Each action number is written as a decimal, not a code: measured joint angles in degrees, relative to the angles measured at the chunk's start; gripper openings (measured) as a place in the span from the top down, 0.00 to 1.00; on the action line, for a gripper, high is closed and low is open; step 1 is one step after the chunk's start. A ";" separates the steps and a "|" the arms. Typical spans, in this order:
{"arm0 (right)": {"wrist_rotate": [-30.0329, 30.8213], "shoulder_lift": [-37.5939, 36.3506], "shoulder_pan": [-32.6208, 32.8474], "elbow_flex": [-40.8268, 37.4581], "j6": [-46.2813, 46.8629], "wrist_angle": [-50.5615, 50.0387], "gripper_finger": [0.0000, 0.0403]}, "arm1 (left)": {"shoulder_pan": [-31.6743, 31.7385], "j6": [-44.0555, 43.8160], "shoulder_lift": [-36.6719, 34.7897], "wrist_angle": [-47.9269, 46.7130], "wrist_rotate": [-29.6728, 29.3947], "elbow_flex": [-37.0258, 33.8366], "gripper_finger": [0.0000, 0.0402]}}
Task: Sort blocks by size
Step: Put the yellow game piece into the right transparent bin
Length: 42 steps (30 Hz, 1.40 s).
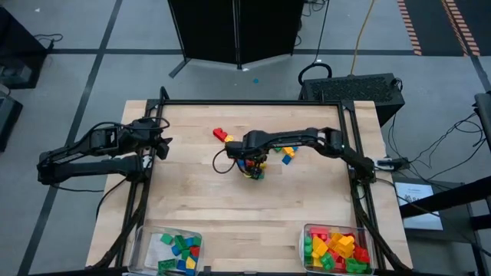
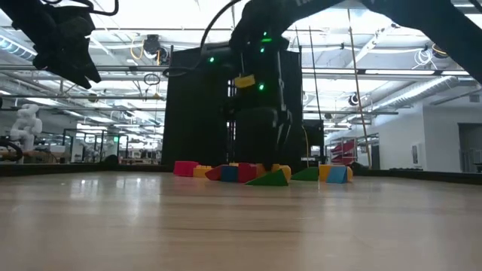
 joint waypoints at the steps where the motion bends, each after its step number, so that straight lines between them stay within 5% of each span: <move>1: -0.01 0.44 -0.16 0.00 -0.04 0.80 0.16 | 0.01 0.01 0.02 0.00 0.00 0.00 0.36; 7: -0.24 1.69 -1.11 0.00 1.07 3.24 0.30 | 0.01 0.01 0.00 0.00 0.00 0.00 0.36; 14: -0.63 1.95 -1.33 0.06 2.17 0.94 0.72 | -0.01 0.01 0.00 0.00 0.00 0.00 0.36; 27: -3.06 -8.55 3.06 0.07 9.86 -9.33 0.72 | 0.01 0.04 0.01 -0.02 0.00 0.00 0.36; 42: 0.05 -25.51 31.64 -0.26 54.26 -19.11 0.72 | -0.01 0.04 0.02 -0.09 0.01 0.00 0.36</move>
